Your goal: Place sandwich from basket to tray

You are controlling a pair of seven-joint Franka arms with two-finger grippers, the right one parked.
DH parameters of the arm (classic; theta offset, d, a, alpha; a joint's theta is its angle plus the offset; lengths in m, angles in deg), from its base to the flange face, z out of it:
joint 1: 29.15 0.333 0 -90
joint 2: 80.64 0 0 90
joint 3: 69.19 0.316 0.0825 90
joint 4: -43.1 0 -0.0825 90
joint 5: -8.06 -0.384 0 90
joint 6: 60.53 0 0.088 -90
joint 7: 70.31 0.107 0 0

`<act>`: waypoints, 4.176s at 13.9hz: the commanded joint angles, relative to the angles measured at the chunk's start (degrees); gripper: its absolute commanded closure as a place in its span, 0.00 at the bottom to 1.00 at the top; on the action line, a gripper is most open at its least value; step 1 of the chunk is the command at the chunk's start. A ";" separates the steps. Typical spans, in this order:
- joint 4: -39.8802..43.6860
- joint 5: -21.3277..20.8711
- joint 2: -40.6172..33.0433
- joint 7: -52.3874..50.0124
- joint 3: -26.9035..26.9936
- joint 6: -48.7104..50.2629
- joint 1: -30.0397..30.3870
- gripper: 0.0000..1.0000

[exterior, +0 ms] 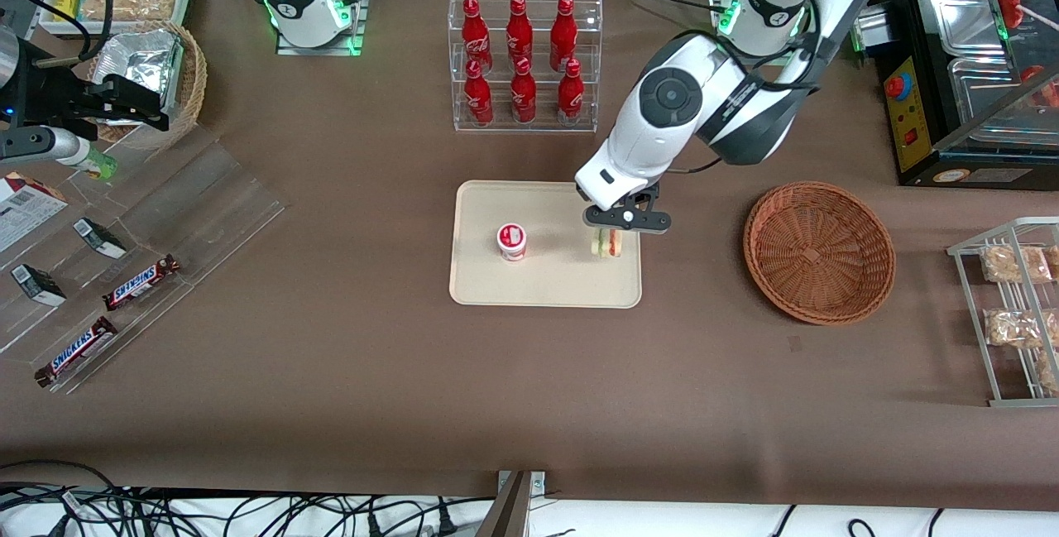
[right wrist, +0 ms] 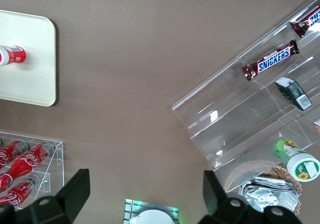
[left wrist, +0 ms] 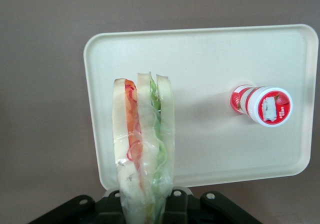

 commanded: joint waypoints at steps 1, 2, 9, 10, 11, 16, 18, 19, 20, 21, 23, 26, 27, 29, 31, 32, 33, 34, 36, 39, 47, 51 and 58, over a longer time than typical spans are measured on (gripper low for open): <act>2.07 -3.49 4.58 -0.82 0.21 -1.59 -1.28 1.00; 2.07 -5.42 6.16 -1.61 0.21 -2.12 -1.28 1.00; 2.25 -12.02 12.41 -8.90 0.30 -4.59 -3.21 0.98; 2.25 -12.72 12.59 -9.69 0.30 -4.59 -3.30 0.94; 2.25 -13.25 12.59 -10.48 0.30 -4.68 -3.31 0.88; 2.34 -18.77 13.64 -16.37 0.39 -4.68 -4.97 0.14; 2.34 -20.02 13.38 -16.73 0.30 -4.42 -4.98 0.00; 2.77 -20.02 12.86 -17.43 0.21 -4.07 -4.63 0.00; 2.78 -19.76 11.03 -18.48 0.12 -3.89 -4.28 0.00; 2.78 -19.59 9.09 -19.97 0.12 -3.71 -3.92 0.00; 2.78 -19.41 4.53 -25.05 0.30 -2.58 -3.31 0.00; 2.86 -19.15 -2.33 -27.45 0.04 3.21 -0.59 0.00; 2.87 -19.06 -4.44 -27.45 0.03 5.15 0.29 0.00; 3.30 -17.32 -8.40 -27.46 -0.05 9.89 1.70 0.00; 7.33 -15.28 -10.17 -27.11 -0.05 16.99 2.49 0.00; 9.87 -14.93 -10.35 -26.93 -0.05 20.69 2.93 0.00; 11.55 -13.80 -10.44 -26.58 -0.05 22.72 3.54 0.00; 13.05 -13.52 -10.70 -26.49 -0.14 23.96 4.59 0.00; 14.46 -11.60 -11.83 -23.44 -0.32 25.55 6.97 0.00; 13.94 -6.85 -13.95 -13.95 1.26 26.17 10.75 0.00; 9.98 9.49 -23.35 19.08 20.67 28.53 10.23 0.00; 10.07 11.09 -25.38 33.86 23.67 32.14 10.05 0.00; 10.60 10.03 -24.68 40.22 24.03 33.29 10.05 0.00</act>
